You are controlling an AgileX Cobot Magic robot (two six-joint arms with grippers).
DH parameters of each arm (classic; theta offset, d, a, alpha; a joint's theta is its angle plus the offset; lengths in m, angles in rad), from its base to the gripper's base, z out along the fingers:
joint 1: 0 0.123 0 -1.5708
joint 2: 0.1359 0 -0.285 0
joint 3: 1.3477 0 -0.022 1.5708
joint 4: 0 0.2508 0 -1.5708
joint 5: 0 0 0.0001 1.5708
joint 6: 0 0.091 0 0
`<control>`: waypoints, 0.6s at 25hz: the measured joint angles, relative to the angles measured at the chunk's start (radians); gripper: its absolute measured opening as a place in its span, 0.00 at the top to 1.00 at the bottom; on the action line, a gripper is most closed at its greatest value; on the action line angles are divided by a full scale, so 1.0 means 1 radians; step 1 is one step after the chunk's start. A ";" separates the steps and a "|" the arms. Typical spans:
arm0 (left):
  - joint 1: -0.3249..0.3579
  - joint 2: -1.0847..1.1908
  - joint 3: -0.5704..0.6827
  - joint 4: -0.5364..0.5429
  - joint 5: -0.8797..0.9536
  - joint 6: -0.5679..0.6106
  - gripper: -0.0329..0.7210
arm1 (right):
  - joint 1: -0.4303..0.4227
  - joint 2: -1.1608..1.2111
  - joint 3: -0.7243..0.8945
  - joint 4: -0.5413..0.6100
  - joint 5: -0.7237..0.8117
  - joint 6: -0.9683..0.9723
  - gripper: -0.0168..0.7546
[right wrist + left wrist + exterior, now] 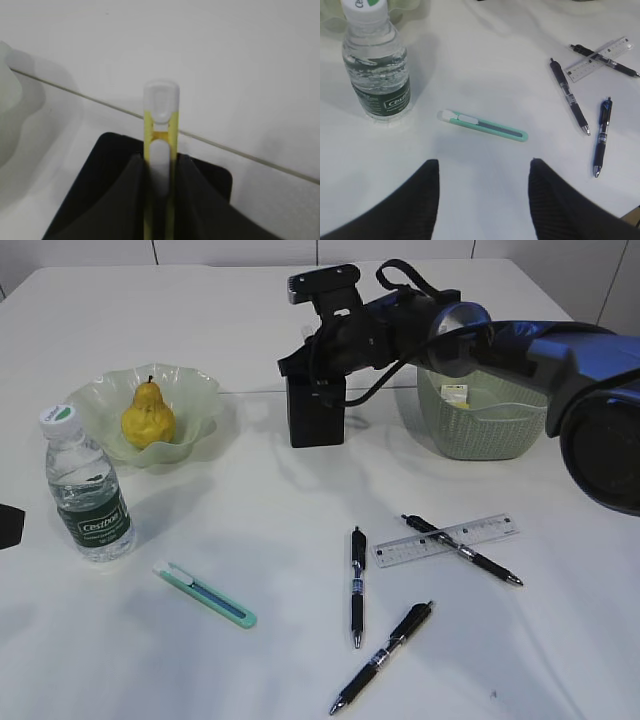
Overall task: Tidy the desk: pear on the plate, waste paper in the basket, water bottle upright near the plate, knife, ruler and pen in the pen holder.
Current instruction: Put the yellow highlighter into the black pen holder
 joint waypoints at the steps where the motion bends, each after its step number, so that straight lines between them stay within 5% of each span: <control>1: 0.000 0.000 0.000 0.000 0.000 0.000 0.42 | 0.000 0.000 0.000 0.000 0.008 0.001 0.78; 15: 0.000 0.000 0.000 0.000 0.000 0.000 0.42 | 0.000 0.000 -0.021 0.000 0.042 0.013 0.62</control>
